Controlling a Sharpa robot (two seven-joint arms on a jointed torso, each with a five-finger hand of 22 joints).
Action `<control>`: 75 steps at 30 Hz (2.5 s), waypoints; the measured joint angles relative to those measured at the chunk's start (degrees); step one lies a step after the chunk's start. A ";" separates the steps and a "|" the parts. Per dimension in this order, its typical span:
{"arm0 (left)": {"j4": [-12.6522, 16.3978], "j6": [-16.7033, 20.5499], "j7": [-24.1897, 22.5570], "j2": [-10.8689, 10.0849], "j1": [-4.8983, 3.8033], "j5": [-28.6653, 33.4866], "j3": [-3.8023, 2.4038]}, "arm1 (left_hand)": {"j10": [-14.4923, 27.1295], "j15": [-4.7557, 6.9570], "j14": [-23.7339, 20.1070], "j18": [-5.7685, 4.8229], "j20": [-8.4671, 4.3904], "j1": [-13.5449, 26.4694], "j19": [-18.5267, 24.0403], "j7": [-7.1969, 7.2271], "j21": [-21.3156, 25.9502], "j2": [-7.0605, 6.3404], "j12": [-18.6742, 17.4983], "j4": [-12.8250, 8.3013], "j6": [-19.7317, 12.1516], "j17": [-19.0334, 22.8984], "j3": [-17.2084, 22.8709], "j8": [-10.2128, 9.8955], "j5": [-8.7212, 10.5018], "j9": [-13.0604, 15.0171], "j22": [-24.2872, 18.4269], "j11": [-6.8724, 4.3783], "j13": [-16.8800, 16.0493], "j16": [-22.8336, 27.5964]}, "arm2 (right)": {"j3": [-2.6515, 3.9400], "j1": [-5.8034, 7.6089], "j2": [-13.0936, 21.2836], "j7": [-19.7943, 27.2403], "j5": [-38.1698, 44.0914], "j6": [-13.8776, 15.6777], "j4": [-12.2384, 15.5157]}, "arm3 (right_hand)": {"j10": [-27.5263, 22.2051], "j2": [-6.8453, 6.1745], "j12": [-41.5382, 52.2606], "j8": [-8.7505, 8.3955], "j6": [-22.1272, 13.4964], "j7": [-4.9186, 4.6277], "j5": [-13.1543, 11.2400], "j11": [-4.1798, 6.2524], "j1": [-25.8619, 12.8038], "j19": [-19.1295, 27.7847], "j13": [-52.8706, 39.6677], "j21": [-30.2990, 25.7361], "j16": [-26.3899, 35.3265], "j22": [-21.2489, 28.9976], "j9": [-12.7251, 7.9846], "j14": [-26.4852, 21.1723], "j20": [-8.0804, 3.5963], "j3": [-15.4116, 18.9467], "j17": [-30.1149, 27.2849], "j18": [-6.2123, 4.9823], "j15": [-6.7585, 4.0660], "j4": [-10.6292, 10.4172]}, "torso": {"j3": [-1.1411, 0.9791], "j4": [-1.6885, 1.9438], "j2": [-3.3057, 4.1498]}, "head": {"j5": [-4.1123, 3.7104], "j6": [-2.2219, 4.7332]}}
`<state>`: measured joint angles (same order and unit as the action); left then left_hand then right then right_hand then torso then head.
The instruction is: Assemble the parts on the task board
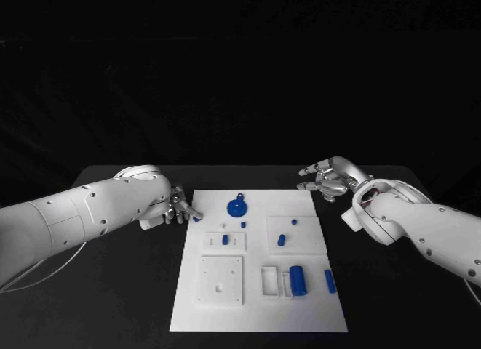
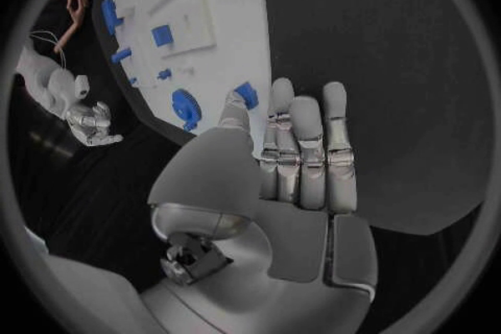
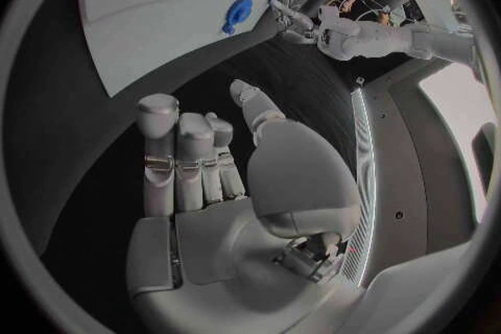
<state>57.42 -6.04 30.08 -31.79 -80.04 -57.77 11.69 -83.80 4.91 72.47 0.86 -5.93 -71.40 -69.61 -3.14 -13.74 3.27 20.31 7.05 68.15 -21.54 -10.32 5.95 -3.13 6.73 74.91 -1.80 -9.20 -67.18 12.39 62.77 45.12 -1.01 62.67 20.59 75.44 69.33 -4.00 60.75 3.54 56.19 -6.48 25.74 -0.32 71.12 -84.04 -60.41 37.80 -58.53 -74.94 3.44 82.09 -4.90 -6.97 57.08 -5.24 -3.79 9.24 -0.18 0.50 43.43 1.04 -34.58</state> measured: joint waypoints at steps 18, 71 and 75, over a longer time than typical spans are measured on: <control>-0.88 -0.52 -0.97 0.07 -0.03 2.28 -0.16 | 1.00 -0.22 -0.21 0.00 0.00 -7.07 0.00 -1.00 0.00 5.73 0.00 -4.03 -1.68 0.01 -0.13 -1.36 -5.84 1.65 0.04 0.58 0.16 0.00 | -0.02 -0.20 0.03 -0.01 0.01 -0.04 0.10 | 0.09 0.00 0.00 0.00 0.43 -0.33 0.00 -0.09 0.00 0.00 -0.07 0.00 0.00 0.01 0.00 0.00 0.00 0.00 -0.01 0.03 0.00 0.00 | 0.01 0.09 -0.08 | 0.10 0.07; -0.34 5.66 -3.20 -5.73 1.32 24.97 0.58 | -0.24 0.18 1.22 0.00 -0.42 -5.59 1.04 0.47 -5.67 1.42 -1.00 -7.71 1.96 -0.96 20.36 -1.81 -3.21 5.40 0.01 -0.02 1.56 -0.89 | -0.01 -0.30 -0.22 0.00 0.04 -0.13 1.25 | 0.09 0.00 0.00 0.00 0.58 -0.25 0.00 -0.09 0.00 0.00 -0.05 0.00 0.00 0.03 0.00 0.00 0.00 0.00 -0.02 0.07 0.00 0.00 | 0.06 0.14 -0.04 | 0.99 0.72; 0.15 5.57 -3.43 -6.03 1.45 26.95 0.58 | -0.23 0.19 1.24 0.00 -0.42 -5.59 1.04 0.47 -5.88 1.42 -1.00 -7.91 1.96 -0.96 20.57 -2.00 -3.21 5.55 0.01 -0.01 1.56 -0.89 | -0.01 -0.31 -0.27 0.00 0.04 -0.14 1.30 | 0.09 0.00 0.00 0.00 0.58 -0.25 0.00 -0.09 0.00 0.00 -0.05 0.00 0.00 0.03 0.00 0.00 0.00 0.00 -0.02 0.07 0.00 0.00 | 0.06 0.13 -0.04 | 1.07 0.73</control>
<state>57.57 -0.47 26.65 -37.82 -78.59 -30.82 12.28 -84.03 5.10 73.71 0.86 -6.35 -76.99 -68.57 -2.67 -19.62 4.69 19.31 -0.86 70.12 -22.50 10.25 3.95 -6.34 12.28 74.91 -1.81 -7.63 -68.07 12.38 62.46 44.85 -1.01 62.71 20.45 76.74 69.42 -4.00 60.75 3.55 56.77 -6.73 25.74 -0.41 71.12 -84.04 -60.46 37.80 -58.53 -74.91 3.44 82.09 -4.91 -6.98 57.06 -5.18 -3.79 9.25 -0.12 0.63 43.40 2.11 -33.86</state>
